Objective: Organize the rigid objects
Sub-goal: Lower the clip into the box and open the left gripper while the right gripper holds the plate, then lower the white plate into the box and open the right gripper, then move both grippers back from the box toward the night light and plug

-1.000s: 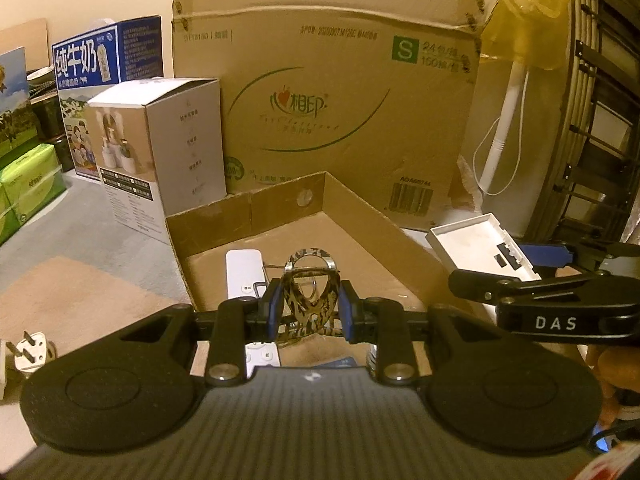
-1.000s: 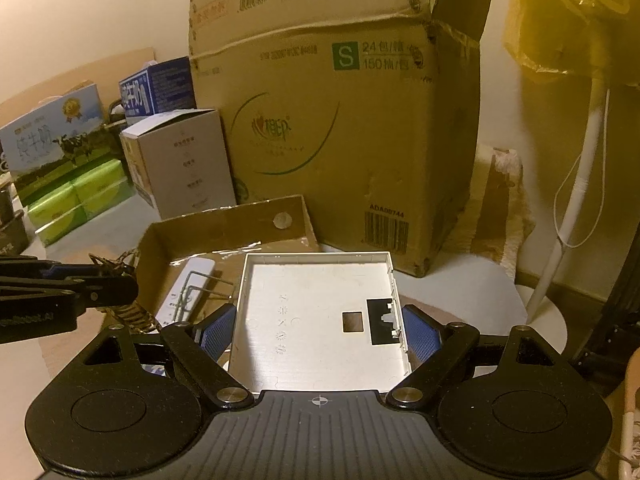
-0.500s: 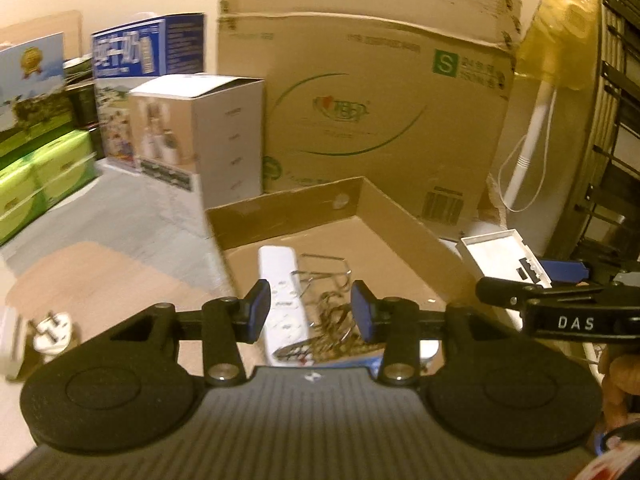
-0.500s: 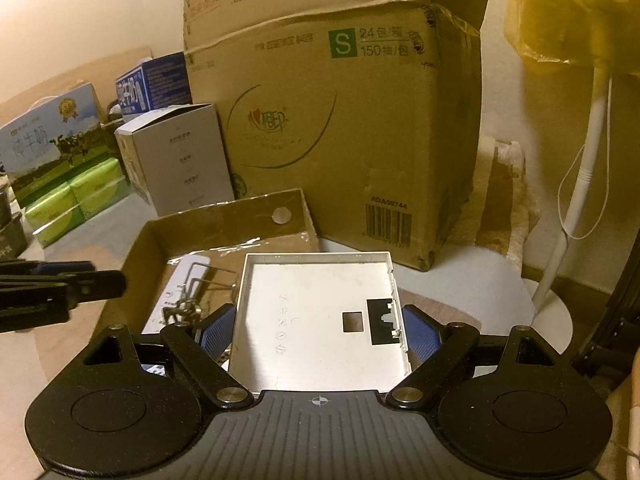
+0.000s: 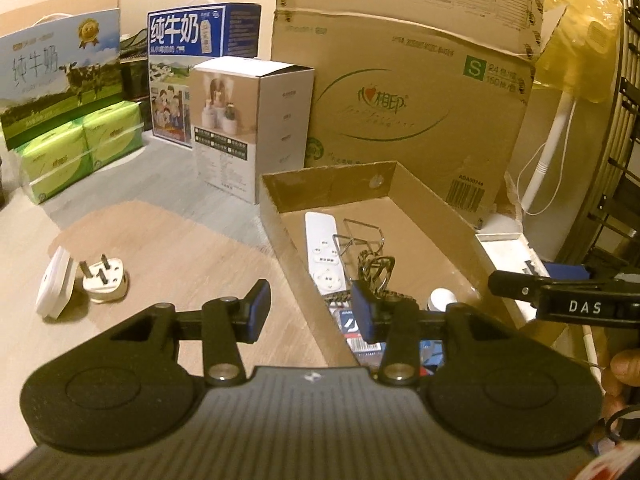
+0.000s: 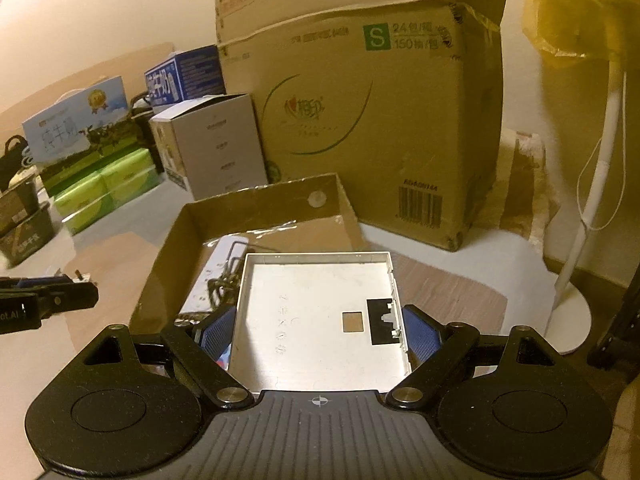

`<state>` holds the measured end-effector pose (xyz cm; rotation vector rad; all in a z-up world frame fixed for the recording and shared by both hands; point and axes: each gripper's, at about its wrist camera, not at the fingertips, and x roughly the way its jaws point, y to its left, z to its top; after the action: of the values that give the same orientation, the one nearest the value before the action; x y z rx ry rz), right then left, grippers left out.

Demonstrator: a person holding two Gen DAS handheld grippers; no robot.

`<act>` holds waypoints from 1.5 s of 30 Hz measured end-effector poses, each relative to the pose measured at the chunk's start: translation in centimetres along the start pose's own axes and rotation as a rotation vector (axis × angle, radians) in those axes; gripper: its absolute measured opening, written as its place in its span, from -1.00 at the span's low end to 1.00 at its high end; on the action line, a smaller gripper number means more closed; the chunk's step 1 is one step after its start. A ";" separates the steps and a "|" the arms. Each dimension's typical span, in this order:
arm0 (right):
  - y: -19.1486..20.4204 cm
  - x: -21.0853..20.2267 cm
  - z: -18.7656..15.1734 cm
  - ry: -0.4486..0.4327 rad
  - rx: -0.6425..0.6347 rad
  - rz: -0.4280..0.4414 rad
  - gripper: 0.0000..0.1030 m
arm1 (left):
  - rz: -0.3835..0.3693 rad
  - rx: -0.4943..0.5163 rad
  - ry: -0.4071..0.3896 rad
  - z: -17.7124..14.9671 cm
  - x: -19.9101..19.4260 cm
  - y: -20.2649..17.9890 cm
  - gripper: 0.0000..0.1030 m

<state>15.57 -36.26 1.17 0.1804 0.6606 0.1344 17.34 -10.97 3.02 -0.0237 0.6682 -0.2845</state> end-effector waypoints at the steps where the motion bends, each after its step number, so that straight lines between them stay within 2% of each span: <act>1: -0.1 0.0 0.0 0.007 0.016 0.018 0.69 | 0.001 -0.002 0.001 -0.1 -0.2 0.1 -0.23; 2: -0.1 0.0 0.0 0.013 0.028 0.037 0.69 | 0.003 -0.002 0.003 -0.3 -0.4 0.2 -0.19; 4: 0.2 -0.4 -0.1 0.008 0.013 0.039 0.70 | 0.012 -0.008 -0.001 -0.6 -0.9 0.5 0.09; 6: 0.5 -1.3 -0.3 -0.007 -0.006 0.030 0.72 | 0.023 -0.012 -0.002 -0.9 -1.5 0.9 0.19; 20: 4.5 -5.8 -4.2 0.019 -0.017 0.046 0.73 | 0.074 -0.029 0.000 -3.8 -6.9 2.5 0.20; 33: 8.9 -6.9 -4.8 0.009 -0.073 0.098 0.73 | 0.163 -0.087 -0.016 -5.5 -11.0 6.7 0.20; 45: 13.3 -6.5 -4.5 0.006 -0.143 0.153 0.73 | 0.227 -0.137 -0.020 -6.2 -12.8 10.7 0.20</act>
<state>6.85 -23.85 4.33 0.0925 0.6406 0.3289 6.66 3.18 4.78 -0.0808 0.6634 -0.0195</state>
